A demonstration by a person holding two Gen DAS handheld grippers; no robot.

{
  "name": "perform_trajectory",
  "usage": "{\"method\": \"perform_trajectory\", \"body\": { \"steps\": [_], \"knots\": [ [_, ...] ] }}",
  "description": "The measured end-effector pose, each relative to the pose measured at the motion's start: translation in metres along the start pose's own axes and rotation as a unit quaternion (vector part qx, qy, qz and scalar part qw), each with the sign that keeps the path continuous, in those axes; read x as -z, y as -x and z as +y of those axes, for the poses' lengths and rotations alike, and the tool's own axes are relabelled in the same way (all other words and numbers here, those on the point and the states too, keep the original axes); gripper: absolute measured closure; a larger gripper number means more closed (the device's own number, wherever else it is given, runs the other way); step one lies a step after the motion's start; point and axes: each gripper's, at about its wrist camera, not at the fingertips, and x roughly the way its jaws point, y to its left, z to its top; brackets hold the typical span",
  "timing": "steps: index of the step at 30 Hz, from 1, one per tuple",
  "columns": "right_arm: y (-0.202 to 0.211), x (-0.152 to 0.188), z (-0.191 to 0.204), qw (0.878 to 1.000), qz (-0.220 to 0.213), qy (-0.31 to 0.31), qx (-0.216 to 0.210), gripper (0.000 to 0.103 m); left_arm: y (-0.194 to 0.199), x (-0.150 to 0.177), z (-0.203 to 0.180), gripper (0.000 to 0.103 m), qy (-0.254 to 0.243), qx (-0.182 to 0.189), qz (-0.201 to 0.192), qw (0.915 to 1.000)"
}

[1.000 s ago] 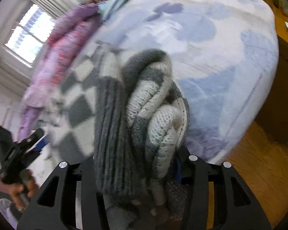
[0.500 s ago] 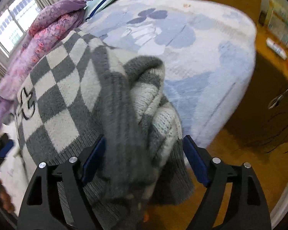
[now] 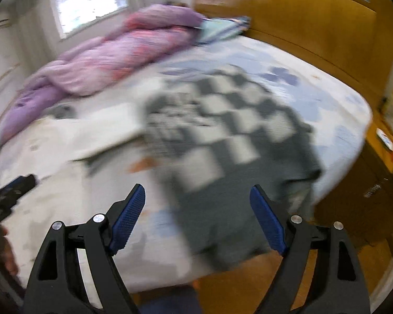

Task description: Fold large clothes

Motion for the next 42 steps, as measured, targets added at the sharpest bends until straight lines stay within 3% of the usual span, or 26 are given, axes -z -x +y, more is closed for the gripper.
{"method": "perform_trajectory", "body": {
  "steps": [7,13,15,19,27,42],
  "knots": [
    [0.06,0.007,0.095,0.998,-0.028,0.039,-0.05,0.011,0.11,0.013,0.037,0.01,0.018,-0.05,-0.062,0.9966],
    [0.117,0.023,0.141,0.994,-0.067,0.069,-0.053,0.008,0.186,0.027,0.041,0.007,0.009,-0.079,-0.093,0.9924],
    [0.135,0.03,0.15,0.993,-0.074,0.076,-0.06,0.008,0.212,0.034,0.038,0.006,0.0,-0.106,-0.112,0.988],
    [0.172,0.043,0.161,0.99,-0.097,0.081,-0.062,0.008,0.25,0.046,0.041,0.005,0.006,-0.109,-0.129,0.9857],
    [0.231,0.066,0.175,0.982,-0.152,0.094,-0.068,0.008,0.316,0.064,0.039,0.005,0.01,-0.158,-0.17,0.9727],
    [0.283,0.089,0.177,0.972,-0.202,0.105,-0.063,0.008,0.37,0.079,0.009,0.005,-0.006,-0.141,-0.214,0.9667]
  ]
}}
